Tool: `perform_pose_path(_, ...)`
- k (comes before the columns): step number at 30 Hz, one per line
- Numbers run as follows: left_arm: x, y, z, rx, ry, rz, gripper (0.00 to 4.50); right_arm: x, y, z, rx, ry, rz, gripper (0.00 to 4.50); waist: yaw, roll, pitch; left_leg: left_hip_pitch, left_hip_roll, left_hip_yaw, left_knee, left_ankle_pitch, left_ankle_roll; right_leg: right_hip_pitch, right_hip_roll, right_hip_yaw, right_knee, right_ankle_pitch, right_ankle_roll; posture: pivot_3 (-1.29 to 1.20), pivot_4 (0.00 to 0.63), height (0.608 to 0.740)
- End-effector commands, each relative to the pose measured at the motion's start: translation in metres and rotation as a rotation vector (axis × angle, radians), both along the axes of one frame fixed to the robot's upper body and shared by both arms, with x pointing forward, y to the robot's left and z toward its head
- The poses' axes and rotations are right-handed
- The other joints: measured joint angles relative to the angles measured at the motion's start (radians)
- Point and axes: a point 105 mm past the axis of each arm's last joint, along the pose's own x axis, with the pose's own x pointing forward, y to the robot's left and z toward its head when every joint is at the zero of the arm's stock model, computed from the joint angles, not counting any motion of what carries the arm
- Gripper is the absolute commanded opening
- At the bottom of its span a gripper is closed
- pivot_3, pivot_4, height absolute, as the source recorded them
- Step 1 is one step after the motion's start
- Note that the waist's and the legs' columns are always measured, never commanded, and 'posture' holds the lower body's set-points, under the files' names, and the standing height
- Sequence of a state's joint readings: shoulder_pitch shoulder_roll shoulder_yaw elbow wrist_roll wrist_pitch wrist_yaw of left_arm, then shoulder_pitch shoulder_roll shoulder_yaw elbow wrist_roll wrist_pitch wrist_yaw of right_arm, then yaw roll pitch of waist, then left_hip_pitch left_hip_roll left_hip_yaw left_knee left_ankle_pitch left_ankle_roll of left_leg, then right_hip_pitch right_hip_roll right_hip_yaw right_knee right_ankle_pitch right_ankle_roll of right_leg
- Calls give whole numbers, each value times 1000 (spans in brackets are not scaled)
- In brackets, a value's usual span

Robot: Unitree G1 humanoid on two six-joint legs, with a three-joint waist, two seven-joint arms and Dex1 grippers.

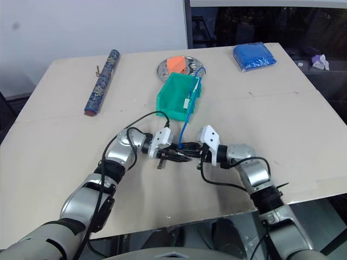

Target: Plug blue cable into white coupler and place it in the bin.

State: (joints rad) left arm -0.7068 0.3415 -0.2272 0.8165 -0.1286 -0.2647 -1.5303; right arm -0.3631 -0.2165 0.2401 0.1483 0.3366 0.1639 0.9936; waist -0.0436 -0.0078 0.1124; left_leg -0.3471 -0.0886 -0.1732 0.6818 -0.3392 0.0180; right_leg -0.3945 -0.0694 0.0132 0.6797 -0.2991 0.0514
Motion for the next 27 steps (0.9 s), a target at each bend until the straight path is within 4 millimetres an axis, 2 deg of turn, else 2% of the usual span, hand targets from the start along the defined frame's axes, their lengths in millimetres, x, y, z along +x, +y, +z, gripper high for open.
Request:
perform_pose_path(1,-6,1,-4,12,31,0,1902,6,-7,25,86,-44,-15,0,0,1,1,-1,-1,0,0,0,0,-1,0,1,0,0,0,0,150,740)
perform_pose_path(2,-3,3,-4,15,20,46,2487,8,-10,27,82,-52,-26,0,0,1,1,-1,-1,0,0,0,0,-1,-1,1,0,0,0,0,150,740)
perform_pose_path(5,-1,18,0,37,-24,171,3650,15,-21,40,93,-67,-55,0,-1,1,1,-1,-2,-1,0,0,0,-1,-1,1,0,0,0,0,150,740)
perform_pose_path(6,0,25,8,17,-33,232,4198,18,-25,47,103,-64,-62,0,-1,1,1,-1,-2,-2,0,0,0,-1,-1,2,0,0,0,0,150,740)
perform_pose_path(7,-1,31,16,-8,-40,288,4428,20,-27,54,112,-62,-63,0,-4,1,1,-1,-2,-2,0,0,0,-2,-1,2,0,0,0,0,150,740)
perform_pose_path(10,-6,50,53,-138,-61,485,4428,33,-27,78,102,-45,-100,0,-17,3,2,0,-2,-3,-2,0,0,-4,0,4,1,0,0,0,150,740)
perform_pose_path(12,-11,63,81,-254,-58,629,4428,48,-20,103,129,-32,-138,0,-17,3,4,-1,-2,-4,-4,0,0,-5,0,4,1,0,0,0,150,740)
perform_pose_path(14,-17,74,102,-338,-52,756,4428,60,-10,127,166,-32,-149,0,-20,3,5,-1,-2,-4,-5,0,0,-6,0,4,1,0,0,0,150,740)
perform_pose_path(18,-33,79,115,-365,-59,892,4428,89,8,152,150,-25,-188,0,-23,3,4,-1,-3,-3,-6,0,0,-6,-1,4,0,0,0,0,150,740)
perform_pose_path(20,-38,78,115,-363,-47,922,4428,100,18,153,121,-6,-185,0,-17,3,4,0,-3,-3,-7,0,0,-5,-2,4,-1,0,0,0,150,740)
perform_pose_path(23,-41,79,111,-365,-28,954,4500,122,25,134,-11,-2,-244,1067,-18,3,5,-1,-4,-3,-7,0,0,-5,-2,3,-2,0,0,0,150,740)
perform_pose_path(25,-41,78,107,-350,-22,961,4500,152,10,144,-3,-81,-477,1937,-21,3,5,-1,-4,-2,-7,0,0,-6,-2,4,-2,0,0,0,150,740)
perform_pose_path(27,-41,78,105,-348,-17,968,4500,168,-7,165,86,-144,-660,2871,-22,3,5,-1,-4,-2,-9,0,0,-7,-2,4,-2,0,0,0,150,740)
